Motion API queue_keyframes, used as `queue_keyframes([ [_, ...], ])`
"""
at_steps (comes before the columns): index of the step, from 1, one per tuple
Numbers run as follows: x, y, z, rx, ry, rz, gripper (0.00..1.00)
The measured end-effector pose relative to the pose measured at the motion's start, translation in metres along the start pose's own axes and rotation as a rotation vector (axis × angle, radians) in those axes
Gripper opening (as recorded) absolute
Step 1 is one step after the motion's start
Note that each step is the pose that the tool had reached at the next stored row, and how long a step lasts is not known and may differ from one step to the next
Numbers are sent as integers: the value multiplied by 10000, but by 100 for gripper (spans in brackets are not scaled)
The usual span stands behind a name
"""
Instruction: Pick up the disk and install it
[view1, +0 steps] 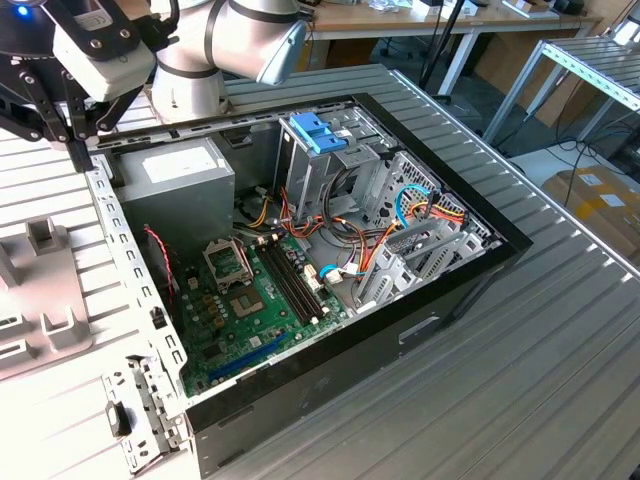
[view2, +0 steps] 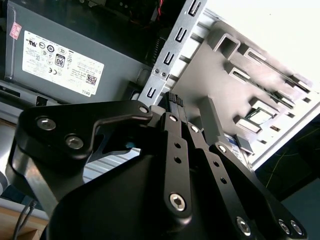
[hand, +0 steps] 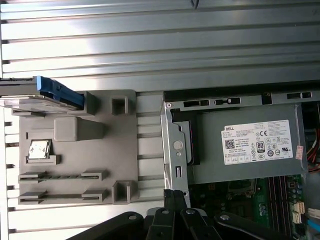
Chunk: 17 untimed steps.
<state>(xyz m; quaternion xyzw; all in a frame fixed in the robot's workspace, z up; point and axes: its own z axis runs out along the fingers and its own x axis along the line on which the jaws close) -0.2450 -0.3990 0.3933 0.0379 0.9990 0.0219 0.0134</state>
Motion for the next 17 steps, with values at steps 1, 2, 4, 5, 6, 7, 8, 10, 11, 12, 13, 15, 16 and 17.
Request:
queue_keyframes([
  [1,3,0,0,-1,0,-1,11],
  [2,9,-1,0,-1,0,-1,11],
  [4,17,-1,0,-1,0,-1,11],
  [5,21,-1,-1,0,1,-2,11],
  [6,31,-2,-1,-1,0,-1,11],
  [7,35,-3,-1,0,0,-2,11],
  [8,38,-3,-1,0,0,-2,11],
  [10,44,-3,-1,0,0,-1,11],
  [11,45,-3,-1,0,0,-2,11],
  [12,49,-4,-1,0,0,-1,11],
  [13,51,-4,-1,-1,0,-1,11],
  [15,56,-4,-1,-1,0,-1,11],
  [16,60,-4,-2,0,0,-2,11],
  [17,61,-4,-2,-1,0,-1,11],
])
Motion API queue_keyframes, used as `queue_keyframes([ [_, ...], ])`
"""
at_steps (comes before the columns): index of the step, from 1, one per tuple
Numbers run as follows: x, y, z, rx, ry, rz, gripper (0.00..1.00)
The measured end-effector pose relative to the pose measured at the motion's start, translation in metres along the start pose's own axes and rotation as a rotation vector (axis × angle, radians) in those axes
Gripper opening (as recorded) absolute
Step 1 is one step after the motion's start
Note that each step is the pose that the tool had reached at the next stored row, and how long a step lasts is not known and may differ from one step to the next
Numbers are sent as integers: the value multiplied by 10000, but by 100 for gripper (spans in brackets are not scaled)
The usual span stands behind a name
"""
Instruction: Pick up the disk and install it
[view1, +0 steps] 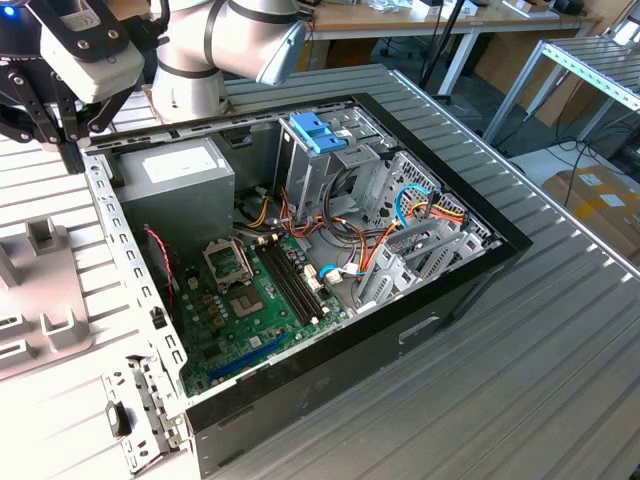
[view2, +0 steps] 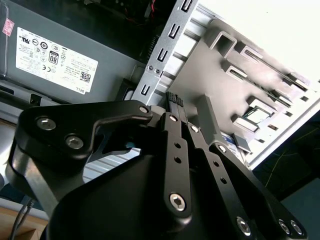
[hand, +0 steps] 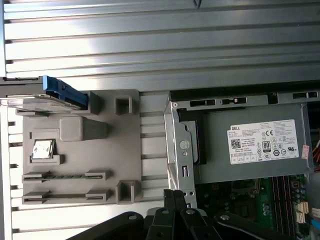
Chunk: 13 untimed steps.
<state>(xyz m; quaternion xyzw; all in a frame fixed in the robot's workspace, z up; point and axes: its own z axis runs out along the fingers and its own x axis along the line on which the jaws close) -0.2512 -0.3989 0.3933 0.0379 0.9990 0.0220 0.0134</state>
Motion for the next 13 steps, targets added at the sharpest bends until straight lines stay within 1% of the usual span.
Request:
queue_keyframes([
  [11,21,-2,-1,0,0,0,11],
  [13,33,-2,-1,0,0,1,11],
])
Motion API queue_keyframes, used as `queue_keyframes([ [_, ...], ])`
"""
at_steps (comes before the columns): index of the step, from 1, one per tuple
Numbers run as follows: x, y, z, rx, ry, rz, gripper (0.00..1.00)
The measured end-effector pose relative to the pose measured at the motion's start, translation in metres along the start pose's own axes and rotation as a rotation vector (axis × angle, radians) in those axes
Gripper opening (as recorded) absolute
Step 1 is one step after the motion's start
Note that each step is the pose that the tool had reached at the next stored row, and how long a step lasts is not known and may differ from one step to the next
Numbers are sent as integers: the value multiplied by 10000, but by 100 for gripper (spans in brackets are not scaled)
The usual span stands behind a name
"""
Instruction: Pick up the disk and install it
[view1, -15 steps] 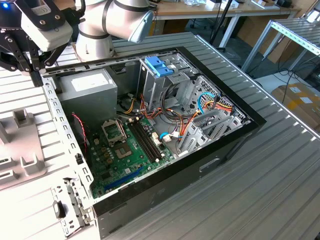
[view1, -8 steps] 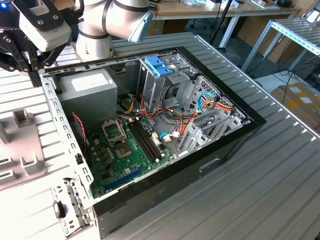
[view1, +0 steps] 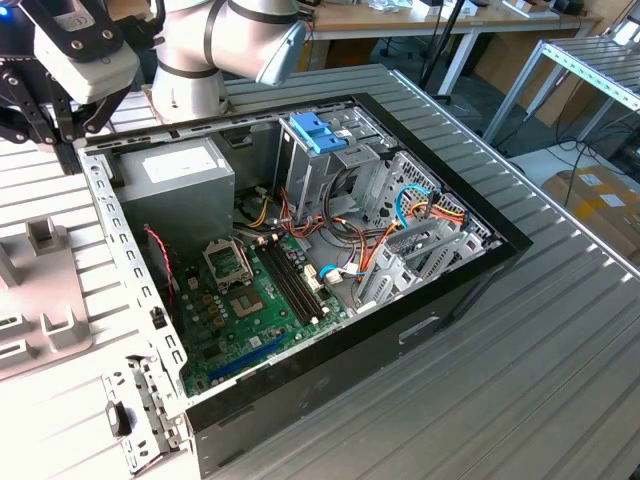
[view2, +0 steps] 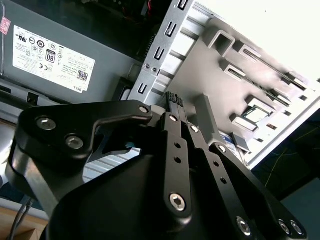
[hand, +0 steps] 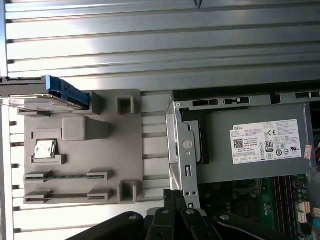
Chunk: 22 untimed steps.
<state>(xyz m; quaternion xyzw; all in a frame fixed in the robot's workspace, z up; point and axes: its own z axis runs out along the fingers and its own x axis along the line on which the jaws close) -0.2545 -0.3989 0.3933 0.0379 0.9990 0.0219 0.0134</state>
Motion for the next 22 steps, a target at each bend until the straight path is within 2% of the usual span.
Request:
queue_keyframes([
  [22,70,-5,-2,0,0,0,11],
])
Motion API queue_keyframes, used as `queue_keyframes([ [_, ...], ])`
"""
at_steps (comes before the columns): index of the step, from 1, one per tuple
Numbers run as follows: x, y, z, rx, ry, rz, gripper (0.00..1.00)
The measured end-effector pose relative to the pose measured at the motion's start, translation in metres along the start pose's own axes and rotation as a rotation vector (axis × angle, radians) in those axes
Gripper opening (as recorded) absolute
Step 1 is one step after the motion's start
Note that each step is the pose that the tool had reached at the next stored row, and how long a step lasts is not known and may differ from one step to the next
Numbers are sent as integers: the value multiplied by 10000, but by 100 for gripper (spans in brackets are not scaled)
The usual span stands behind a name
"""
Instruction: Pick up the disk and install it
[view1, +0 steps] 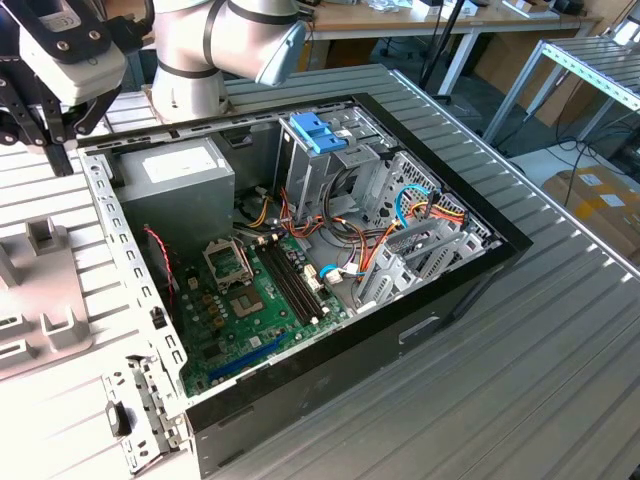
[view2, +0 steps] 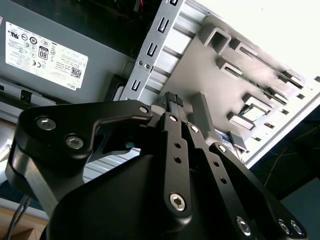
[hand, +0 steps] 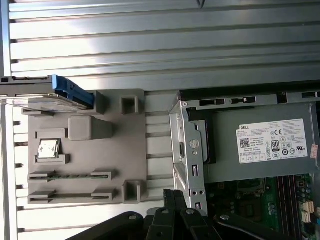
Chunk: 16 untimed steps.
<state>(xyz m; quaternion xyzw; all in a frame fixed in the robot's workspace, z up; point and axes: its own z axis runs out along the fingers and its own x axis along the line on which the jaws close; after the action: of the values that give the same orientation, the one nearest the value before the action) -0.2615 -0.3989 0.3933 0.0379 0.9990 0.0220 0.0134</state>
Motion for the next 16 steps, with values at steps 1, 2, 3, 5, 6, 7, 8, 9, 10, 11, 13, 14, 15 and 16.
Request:
queue_keyframes([
  [1,3,0,0,0,0,-1,11],
  [2,5,0,-1,0,1,-1,11],
  [3,9,-1,0,0,0,-1,11],
  [5,17,-1,-1,0,0,0,11],
  [6,20,-2,-1,0,0,-1,11],
  [7,26,-2,-1,0,0,-1,11],
  [8,30,-2,-1,0,0,0,11],
  [9,33,-2,-1,0,0,-1,11],
  [10,37,-3,-1,0,0,-1,11],
  [11,40,-3,-1,0,1,-1,11],
  [13,47,-4,-1,0,0,-1,11],
  [14,53,-4,-2,0,0,-1,11],
  [15,56,-4,-2,0,0,-1,11],
  [16,59,-5,-2,0,0,-1,11],
])
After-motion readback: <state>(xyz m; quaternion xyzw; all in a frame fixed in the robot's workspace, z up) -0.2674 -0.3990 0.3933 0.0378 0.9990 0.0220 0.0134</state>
